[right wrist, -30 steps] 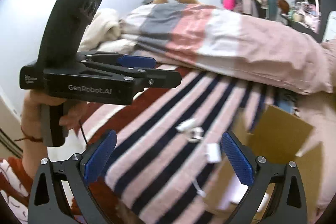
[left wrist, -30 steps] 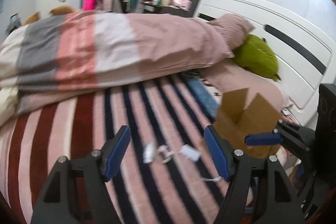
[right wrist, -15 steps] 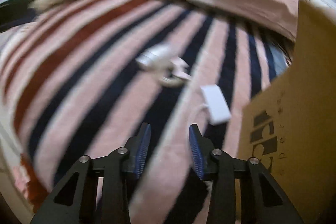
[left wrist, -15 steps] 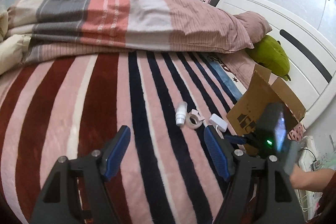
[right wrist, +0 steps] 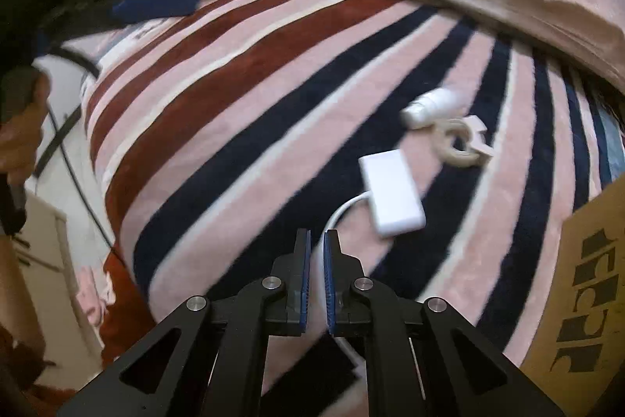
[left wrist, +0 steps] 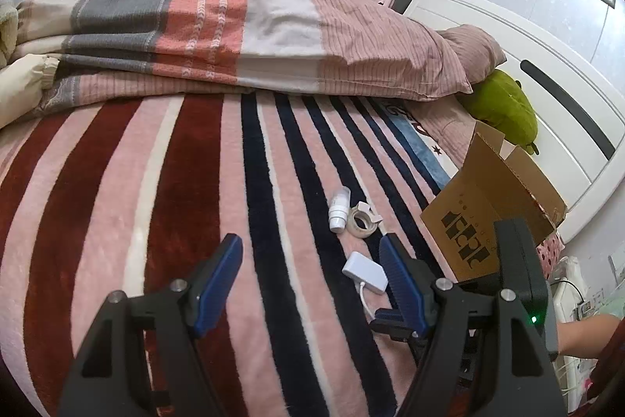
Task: Organize rigid objects
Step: 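Move the right gripper to the white adapter and grasp it, then carry the white adapter into the cardboard box and open the right gripper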
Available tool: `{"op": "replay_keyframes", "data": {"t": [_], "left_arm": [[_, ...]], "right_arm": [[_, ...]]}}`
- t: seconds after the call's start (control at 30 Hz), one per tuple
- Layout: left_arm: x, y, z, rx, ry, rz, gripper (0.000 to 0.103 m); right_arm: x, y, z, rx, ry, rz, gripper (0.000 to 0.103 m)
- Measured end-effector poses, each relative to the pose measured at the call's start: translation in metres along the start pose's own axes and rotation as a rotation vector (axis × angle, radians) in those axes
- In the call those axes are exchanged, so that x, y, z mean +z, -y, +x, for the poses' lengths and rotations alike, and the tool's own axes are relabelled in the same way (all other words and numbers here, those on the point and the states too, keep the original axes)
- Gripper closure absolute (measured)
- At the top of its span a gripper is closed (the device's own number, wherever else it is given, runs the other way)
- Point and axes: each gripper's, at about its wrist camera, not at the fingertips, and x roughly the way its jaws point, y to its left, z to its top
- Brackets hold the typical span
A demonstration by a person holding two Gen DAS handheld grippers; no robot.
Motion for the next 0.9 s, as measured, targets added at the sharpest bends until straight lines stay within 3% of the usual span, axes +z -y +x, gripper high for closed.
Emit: {"op": "replay_keyframes", "data": {"t": [0.07, 0.13, 0.2, 0.4, 0.47, 0.5, 0.67, 0.9], "left_arm": [[0.0, 0.001, 0.0, -0.001, -0.001, 0.002, 0.033], [-0.001, 0.001, -0.001, 0.0, -0.003, 0.002, 0.033], [0.0, 0.001, -0.002, 0.006, -0.003, 0.002, 0.033], [-0.002, 0.0, -0.004, 0.018, -0.011, -0.001, 0.033], [-0.002, 0.0, -0.003, 0.021, -0.016, -0.004, 0.033], [-0.002, -0.001, -0.003, 0.021, -0.017, -0.006, 0.034], [-0.001, 0.0, -0.004, 0.01, -0.019, -0.006, 0.033], [0.007, 0.012, -0.006, -0.058, -0.022, 0.005, 0.034]], "right_arm": [[-0.001, -0.004, -0.004, -0.054, 0.013, -0.024, 0.093], [-0.002, -0.002, -0.013, -0.106, 0.059, -0.028, 0.062], [0.0, 0.007, -0.014, -0.125, 0.075, -0.008, 0.051], [0.007, 0.029, 0.012, -0.097, 0.009, 0.072, 0.051], [0.007, 0.029, 0.013, -0.076, 0.028, 0.064, 0.063], [0.007, 0.029, 0.013, -0.088, 0.03, 0.055, 0.079], [0.01, 0.025, 0.009, -0.101, 0.042, 0.03, 0.079], [0.028, 0.007, -0.025, -0.031, 0.118, -0.011, 0.079]]}}
